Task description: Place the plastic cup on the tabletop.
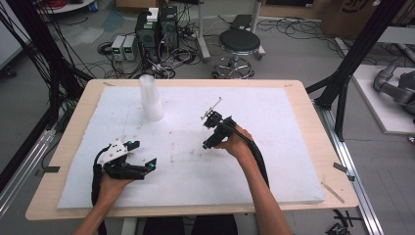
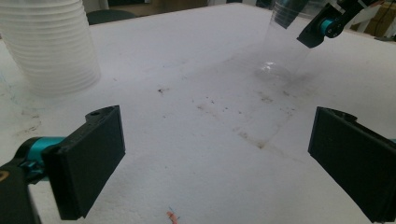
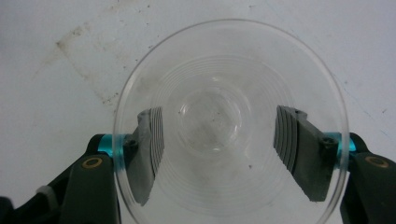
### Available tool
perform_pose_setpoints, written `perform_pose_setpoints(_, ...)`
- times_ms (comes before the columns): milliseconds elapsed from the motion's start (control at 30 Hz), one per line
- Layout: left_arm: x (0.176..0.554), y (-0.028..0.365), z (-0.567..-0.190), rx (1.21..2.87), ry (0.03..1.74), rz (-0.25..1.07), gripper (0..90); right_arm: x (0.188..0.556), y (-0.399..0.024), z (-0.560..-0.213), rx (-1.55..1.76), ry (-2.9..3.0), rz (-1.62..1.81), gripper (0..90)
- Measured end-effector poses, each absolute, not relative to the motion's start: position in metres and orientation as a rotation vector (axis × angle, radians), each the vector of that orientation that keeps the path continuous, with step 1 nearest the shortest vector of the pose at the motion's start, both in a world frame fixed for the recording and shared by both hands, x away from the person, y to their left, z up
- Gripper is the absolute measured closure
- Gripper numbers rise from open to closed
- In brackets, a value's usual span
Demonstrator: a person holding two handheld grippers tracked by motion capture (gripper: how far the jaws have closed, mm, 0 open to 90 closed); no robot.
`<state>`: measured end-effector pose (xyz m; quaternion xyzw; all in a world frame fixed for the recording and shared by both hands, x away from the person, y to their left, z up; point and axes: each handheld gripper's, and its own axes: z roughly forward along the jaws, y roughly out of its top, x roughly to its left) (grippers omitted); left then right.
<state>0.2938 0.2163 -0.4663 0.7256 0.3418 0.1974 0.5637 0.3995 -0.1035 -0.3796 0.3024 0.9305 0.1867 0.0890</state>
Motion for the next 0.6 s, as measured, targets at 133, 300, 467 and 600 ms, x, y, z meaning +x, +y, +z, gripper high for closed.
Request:
perform_pose_setpoints(133,0.294,0.216,-0.466,1.706,0.809,0.462,3.8,0.400,-0.099,-0.384,0.873,2.765,0.516,33.5)
perform_pose_setpoints(300,0.294,0.217,-0.466,1.709,0.807,0.464,3.8,0.401,-0.101,-0.388,0.899,2.738,0.591,33.9)
perform_pose_setpoints(467,0.294,0.216,-0.466,1.706,0.811,0.463,3.8,0.401,-0.101,-0.389,0.891,2.730,0.605,33.5)
perform_pose_setpoints(600,0.294,0.217,-0.466,1.709,0.811,0.461,3.8,0.401,-0.101,-0.391,0.885,2.719,0.618,31.9)
